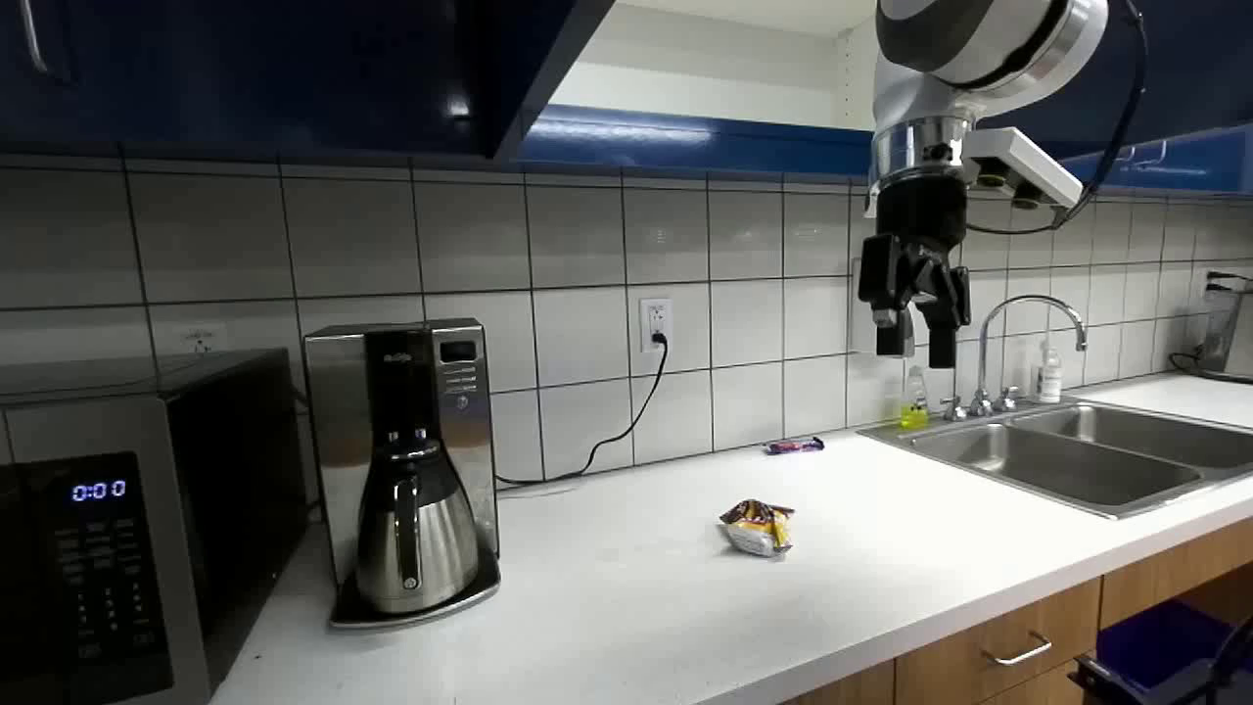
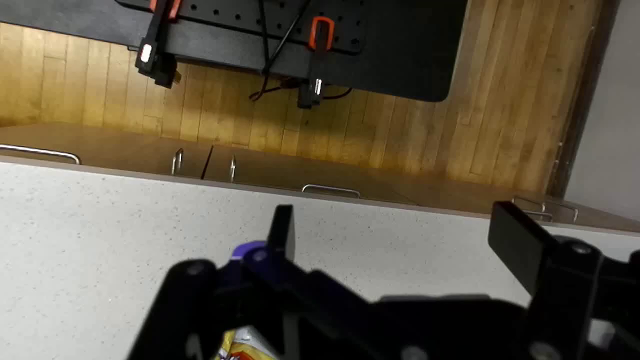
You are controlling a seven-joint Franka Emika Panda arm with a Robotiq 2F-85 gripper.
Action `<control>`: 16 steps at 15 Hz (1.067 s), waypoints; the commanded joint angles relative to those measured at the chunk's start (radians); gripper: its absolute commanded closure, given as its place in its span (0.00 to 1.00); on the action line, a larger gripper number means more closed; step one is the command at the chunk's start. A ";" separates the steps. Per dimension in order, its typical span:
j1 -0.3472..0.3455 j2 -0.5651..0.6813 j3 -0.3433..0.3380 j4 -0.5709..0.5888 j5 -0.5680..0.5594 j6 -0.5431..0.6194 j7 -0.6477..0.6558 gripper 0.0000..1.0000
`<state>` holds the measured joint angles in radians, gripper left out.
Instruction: Put the snack packet inside the open cupboard
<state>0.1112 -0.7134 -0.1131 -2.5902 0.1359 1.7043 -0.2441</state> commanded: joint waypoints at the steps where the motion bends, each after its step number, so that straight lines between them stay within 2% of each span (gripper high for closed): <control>1: -0.019 0.003 0.015 0.002 0.009 -0.003 -0.010 0.00; 4: -0.031 0.013 0.023 -0.001 -0.014 0.041 0.000 0.00; 7: -0.048 0.066 0.028 -0.009 -0.035 0.170 0.018 0.00; 10: -0.059 0.147 0.028 -0.024 -0.043 0.317 0.034 0.00; 16: -0.067 0.390 0.028 -0.013 -0.036 0.578 0.069 0.00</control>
<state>0.0703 -0.4421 -0.1121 -2.6341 0.1109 2.1931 -0.2128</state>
